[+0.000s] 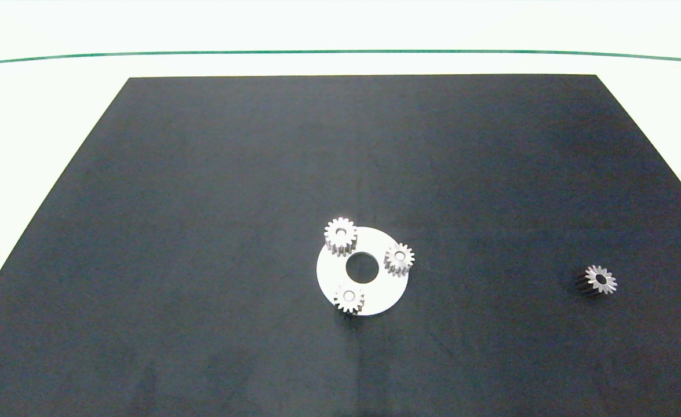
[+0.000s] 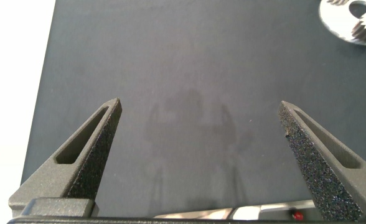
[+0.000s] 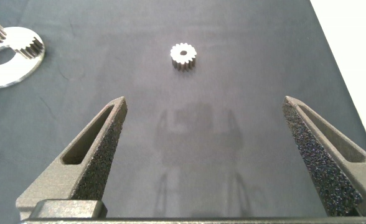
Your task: Remove an incorrectly installed larger gear and replace it with the correct smaller gear
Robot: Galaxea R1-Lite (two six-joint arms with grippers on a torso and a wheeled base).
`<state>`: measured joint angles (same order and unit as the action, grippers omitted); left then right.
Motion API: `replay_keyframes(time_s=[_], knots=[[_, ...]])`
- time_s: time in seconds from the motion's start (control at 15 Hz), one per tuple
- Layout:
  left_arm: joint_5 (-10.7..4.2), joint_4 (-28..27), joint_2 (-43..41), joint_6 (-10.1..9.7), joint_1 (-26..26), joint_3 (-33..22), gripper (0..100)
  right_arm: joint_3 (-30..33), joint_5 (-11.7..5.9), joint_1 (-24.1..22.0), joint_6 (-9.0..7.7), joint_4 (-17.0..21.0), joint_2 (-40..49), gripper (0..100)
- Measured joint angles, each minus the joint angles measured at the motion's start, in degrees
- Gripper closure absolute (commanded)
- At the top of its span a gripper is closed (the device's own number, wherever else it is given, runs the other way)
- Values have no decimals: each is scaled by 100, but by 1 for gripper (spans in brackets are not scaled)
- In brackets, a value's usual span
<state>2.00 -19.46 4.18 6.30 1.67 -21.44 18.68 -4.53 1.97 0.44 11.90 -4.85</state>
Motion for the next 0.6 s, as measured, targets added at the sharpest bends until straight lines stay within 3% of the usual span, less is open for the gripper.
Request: replay_keyframes(time_s=[0.13,0.2,0.4,0.6], knots=[[72,24,308,77,48,-188,0,207,0,105,0,0,-236,0],[172,44,477,107,61,-273,0,345,0,157,0,-5,-379,0],[692,149,1073,144,85,-418,0,750,0,312,0,-11,-859,0],[883,479,1701,235,111,-451,0,981,7,499,0,-44,-1356,0]])
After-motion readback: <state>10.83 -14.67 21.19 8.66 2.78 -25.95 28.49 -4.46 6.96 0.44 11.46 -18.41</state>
